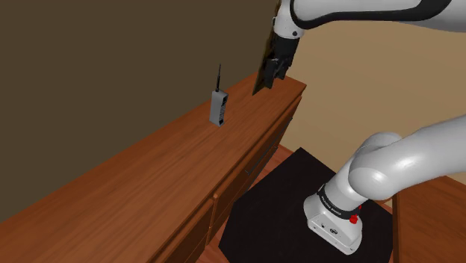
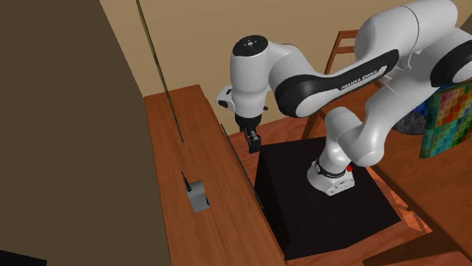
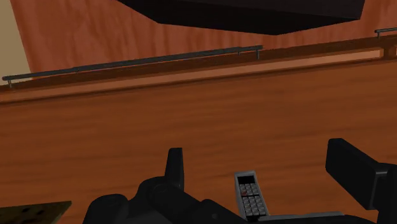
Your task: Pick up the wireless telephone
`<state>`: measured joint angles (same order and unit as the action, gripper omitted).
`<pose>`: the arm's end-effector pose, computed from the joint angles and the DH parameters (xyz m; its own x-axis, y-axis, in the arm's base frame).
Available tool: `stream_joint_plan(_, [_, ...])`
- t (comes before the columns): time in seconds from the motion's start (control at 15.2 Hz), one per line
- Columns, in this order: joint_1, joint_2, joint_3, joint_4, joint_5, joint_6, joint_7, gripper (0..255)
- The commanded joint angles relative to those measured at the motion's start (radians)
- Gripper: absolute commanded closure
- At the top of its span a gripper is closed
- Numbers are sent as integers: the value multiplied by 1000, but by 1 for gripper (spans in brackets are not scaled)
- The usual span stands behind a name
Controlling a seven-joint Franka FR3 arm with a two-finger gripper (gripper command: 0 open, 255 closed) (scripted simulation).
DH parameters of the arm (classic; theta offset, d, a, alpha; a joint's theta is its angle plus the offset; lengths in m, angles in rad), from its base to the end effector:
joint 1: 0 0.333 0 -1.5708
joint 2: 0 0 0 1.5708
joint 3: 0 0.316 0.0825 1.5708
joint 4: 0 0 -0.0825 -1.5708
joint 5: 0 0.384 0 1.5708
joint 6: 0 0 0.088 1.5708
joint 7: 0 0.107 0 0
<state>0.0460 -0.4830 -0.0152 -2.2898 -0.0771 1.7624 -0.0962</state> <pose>0.4022 0.0049 0.5310 0.9884 0.1430 -0.0512 0.1461 -0.9873 0.0632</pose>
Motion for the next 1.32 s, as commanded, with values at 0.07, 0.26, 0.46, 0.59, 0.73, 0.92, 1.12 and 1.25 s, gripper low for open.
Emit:
stream_joint_plan(0.07, [9,82,3,16,10,88,1,0])
stream_joint_plan(0.26, [19,176,8,48,20,170,3,0])
stream_joint_plan(0.46, [28,273,15,92,30,244,5,0])
stream_joint_plan(0.59, [34,339,19,128,36,288,5,0])
stream_joint_plan(0.73, [39,406,24,168,41,328,5,0])
stream_joint_plan(0.92, [47,507,31,239,47,379,5,0])
stream_joint_plan(1.12, [50,554,34,264,49,410,6,0])
stream_joint_plan(1.25, [50,565,34,249,48,435,7,0])
